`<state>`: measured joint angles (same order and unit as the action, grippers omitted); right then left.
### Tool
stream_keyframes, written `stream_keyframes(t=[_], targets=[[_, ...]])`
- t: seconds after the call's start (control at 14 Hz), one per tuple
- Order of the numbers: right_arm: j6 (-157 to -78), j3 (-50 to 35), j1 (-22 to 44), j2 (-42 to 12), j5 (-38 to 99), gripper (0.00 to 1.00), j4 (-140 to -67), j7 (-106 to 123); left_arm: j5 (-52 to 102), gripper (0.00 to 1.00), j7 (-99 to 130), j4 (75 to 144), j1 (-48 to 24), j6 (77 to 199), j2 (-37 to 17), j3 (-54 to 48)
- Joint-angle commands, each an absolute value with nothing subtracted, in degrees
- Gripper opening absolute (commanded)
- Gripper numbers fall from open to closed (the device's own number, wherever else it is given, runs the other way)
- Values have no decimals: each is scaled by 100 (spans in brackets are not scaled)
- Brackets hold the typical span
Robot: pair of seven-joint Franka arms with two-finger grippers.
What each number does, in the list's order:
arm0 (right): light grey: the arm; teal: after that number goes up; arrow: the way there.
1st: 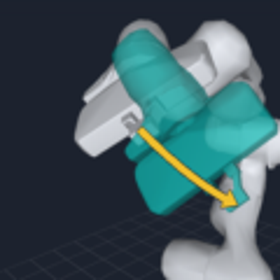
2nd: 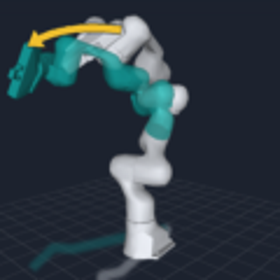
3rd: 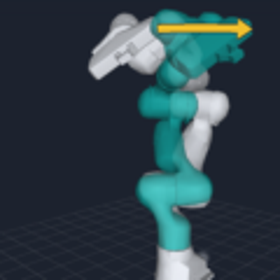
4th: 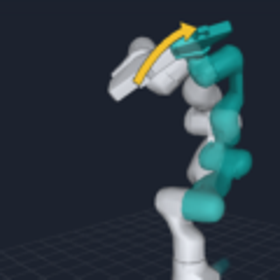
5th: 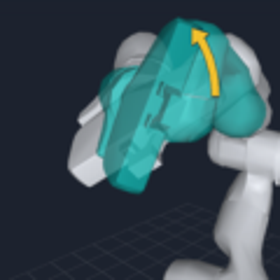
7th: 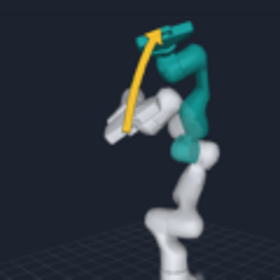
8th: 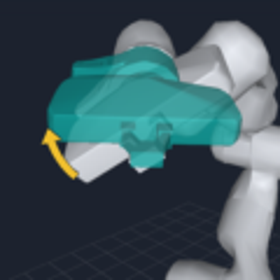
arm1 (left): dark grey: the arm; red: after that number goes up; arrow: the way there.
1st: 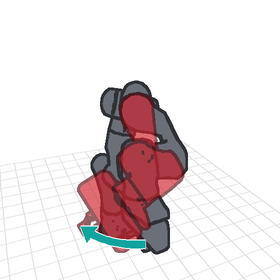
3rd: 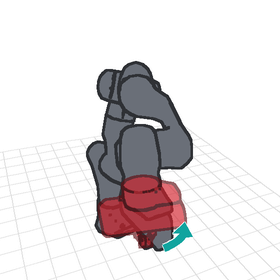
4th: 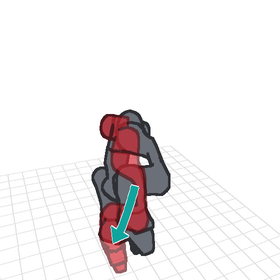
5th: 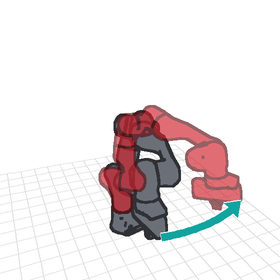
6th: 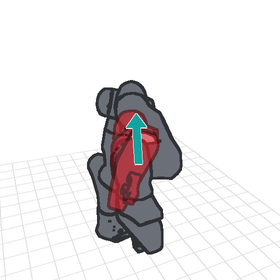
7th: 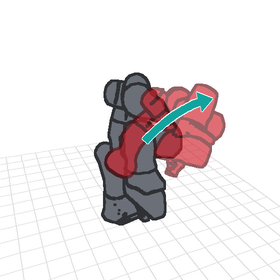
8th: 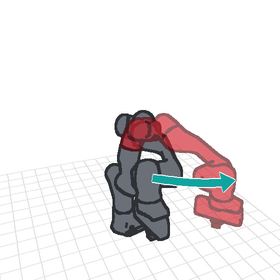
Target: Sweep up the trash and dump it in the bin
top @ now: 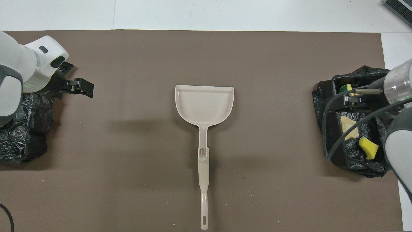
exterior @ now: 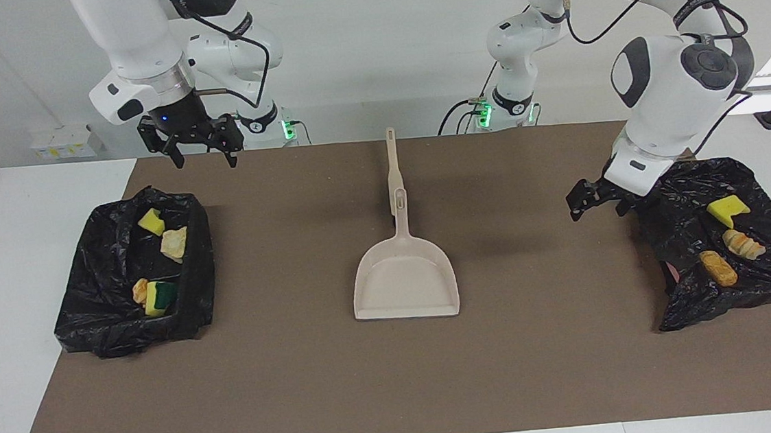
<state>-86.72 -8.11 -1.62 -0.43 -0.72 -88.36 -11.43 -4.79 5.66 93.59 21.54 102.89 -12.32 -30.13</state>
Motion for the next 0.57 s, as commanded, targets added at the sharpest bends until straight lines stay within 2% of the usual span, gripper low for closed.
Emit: stream_keyframes(t=[0.0, 0.36, 0.5], targets=[[-8798, -826, -246, 61, 70, 100, -8965, -1028, -624, 100, 211, 9264, 2232, 10073, -1222, -3059], [-8789, -835, -246, 62, 70, 100, -8965, -1028, -633, 100, 220, 9237, 2223, 10020, -1195, -3059], [-8789, -835, -246, 62, 70, 100, -8965, -1028, -641, 100, 211, 8993, 2067, 9696, -1204, -2849]])
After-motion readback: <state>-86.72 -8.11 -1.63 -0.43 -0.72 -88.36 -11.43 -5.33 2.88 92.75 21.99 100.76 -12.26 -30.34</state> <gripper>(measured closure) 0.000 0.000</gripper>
